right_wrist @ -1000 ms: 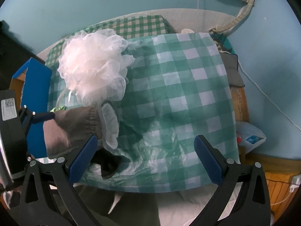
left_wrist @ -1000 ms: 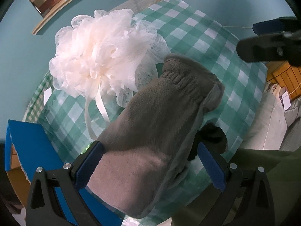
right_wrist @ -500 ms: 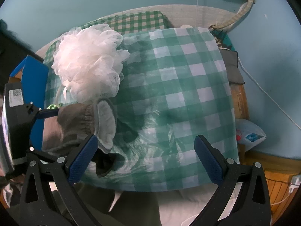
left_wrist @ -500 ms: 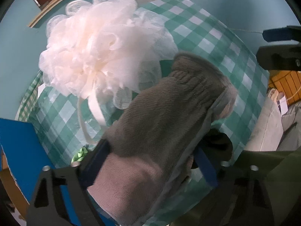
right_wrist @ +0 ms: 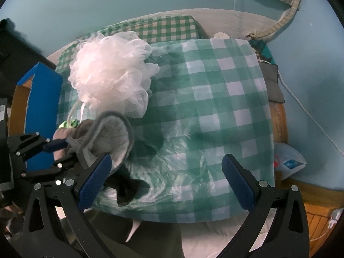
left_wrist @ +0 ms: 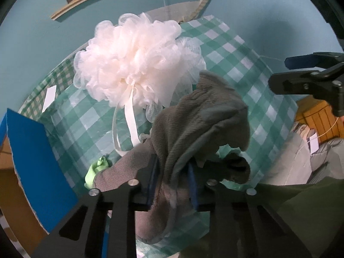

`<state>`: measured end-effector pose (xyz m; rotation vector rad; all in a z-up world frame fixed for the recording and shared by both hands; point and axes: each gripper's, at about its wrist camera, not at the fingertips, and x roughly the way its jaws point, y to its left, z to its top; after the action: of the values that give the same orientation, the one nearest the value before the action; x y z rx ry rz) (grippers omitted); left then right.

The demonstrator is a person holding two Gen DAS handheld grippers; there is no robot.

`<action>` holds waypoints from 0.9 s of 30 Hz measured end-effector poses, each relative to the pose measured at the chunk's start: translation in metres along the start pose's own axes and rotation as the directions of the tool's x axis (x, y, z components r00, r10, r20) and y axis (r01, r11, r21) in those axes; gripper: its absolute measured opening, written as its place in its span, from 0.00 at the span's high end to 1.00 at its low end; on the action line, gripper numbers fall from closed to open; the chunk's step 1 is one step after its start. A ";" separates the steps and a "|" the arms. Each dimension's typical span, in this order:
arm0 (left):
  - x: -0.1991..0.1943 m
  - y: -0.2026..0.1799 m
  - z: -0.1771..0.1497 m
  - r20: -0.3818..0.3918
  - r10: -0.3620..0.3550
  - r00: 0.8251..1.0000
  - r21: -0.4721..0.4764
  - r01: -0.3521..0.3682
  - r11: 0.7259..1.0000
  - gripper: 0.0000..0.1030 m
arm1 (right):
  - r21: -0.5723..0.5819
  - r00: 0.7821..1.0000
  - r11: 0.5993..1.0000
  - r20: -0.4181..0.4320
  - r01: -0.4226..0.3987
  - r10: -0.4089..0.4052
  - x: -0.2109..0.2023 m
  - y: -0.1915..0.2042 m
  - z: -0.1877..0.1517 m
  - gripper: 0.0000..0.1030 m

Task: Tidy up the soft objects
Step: 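Lift the grey sock with the left tool while the right tool approaches the white bath puff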

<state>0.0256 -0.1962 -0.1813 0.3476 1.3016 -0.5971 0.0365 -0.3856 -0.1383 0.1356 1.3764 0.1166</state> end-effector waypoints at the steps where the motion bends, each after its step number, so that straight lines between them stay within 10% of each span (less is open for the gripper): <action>1: -0.002 0.001 0.000 0.002 -0.004 1.000 -0.005 0.004 1.000 0.80 | -0.005 1.000 1.000 0.002 -0.003 0.003 -0.001 0.001 0.001 0.01; 27: -0.088 0.043 -0.023 0.185 -0.038 0.982 -0.231 0.081 0.970 0.87 | -0.124 0.999 0.992 0.040 -0.032 0.037 -0.011 0.046 0.041 0.01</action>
<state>0.0196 -0.1304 -0.1057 0.0551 1.1975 -0.5042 0.0740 -0.3428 -0.1123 0.0578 1.3210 0.2263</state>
